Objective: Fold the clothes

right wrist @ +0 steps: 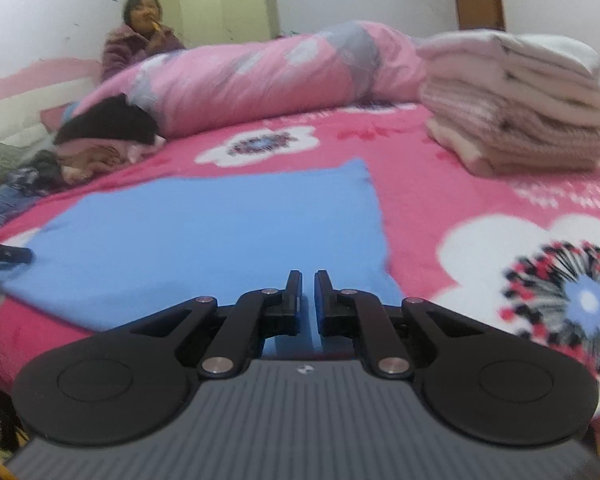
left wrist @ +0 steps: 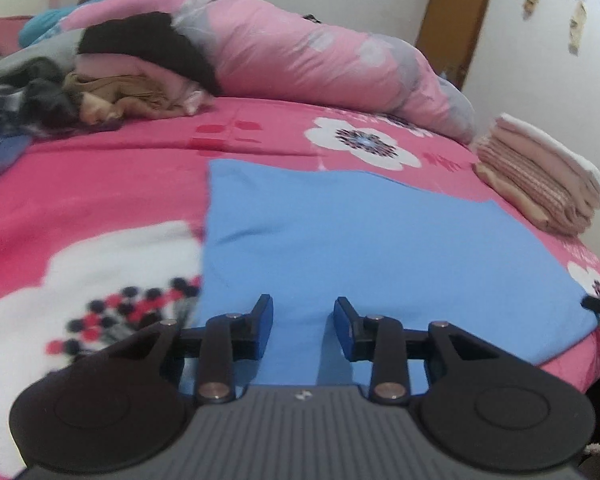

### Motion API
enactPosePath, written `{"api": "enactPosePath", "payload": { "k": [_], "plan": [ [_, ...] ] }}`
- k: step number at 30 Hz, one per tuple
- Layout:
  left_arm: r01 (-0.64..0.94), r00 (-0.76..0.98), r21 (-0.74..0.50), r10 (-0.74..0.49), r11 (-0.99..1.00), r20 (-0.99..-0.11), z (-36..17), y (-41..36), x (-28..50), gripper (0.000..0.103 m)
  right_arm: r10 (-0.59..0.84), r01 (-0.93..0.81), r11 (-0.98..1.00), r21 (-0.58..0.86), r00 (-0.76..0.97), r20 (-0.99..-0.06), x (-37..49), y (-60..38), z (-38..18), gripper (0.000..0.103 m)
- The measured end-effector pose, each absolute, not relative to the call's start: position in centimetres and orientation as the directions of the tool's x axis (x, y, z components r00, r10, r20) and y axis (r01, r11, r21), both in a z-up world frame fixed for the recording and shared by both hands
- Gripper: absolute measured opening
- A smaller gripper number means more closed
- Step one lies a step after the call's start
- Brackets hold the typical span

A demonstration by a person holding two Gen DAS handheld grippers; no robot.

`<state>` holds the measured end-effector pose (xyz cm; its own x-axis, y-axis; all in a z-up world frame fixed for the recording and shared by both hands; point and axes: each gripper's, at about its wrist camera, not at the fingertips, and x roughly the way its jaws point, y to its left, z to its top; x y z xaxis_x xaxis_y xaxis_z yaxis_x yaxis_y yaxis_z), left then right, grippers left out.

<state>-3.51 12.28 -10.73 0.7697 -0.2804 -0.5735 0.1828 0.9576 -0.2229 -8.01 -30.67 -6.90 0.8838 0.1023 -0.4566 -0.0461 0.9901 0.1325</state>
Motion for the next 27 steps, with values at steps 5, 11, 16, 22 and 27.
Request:
{"api": "enactPosePath", "payload": {
  "k": [5, 11, 16, 22, 27],
  "plan": [
    [0.103, 0.786, -0.184, -0.193, 0.978, -0.587, -10.4, 14.8, -3.8, 0.036, 0.042, 0.034, 0.987, 0.158, 0.89, -0.454, -9.0, -32.9, -6.9, 0.006],
    [0.048, 0.824, -0.166, -0.133, 0.985, -0.55, -8.3, 16.6, -4.6, 0.038, 0.015, 0.055, 0.985, 0.162, 0.915, -0.403, -9.4, -33.8, -5.4, 0.007],
    [0.126, 0.839, -0.161, -0.191, 0.979, -0.51, -7.0, 14.4, -4.0, 0.043, 0.104, -0.047, 0.985, 0.164, 0.926, -0.364, -8.3, -31.6, -4.8, 0.007],
    [0.225, 0.803, -0.136, -0.262, 0.965, -0.536, -7.8, 10.2, -1.9, 0.047, 0.164, -0.113, 0.983, 0.148, 0.898, -0.407, -7.0, -29.2, -6.2, 0.007],
    [0.21, 0.746, -0.158, -0.263, 0.965, -0.611, -10.4, 9.5, 0.4, 0.047, 0.111, -0.039, 0.985, 0.169, 0.891, -0.439, -7.3, -31.4, -7.5, 0.004]
  ]
}}
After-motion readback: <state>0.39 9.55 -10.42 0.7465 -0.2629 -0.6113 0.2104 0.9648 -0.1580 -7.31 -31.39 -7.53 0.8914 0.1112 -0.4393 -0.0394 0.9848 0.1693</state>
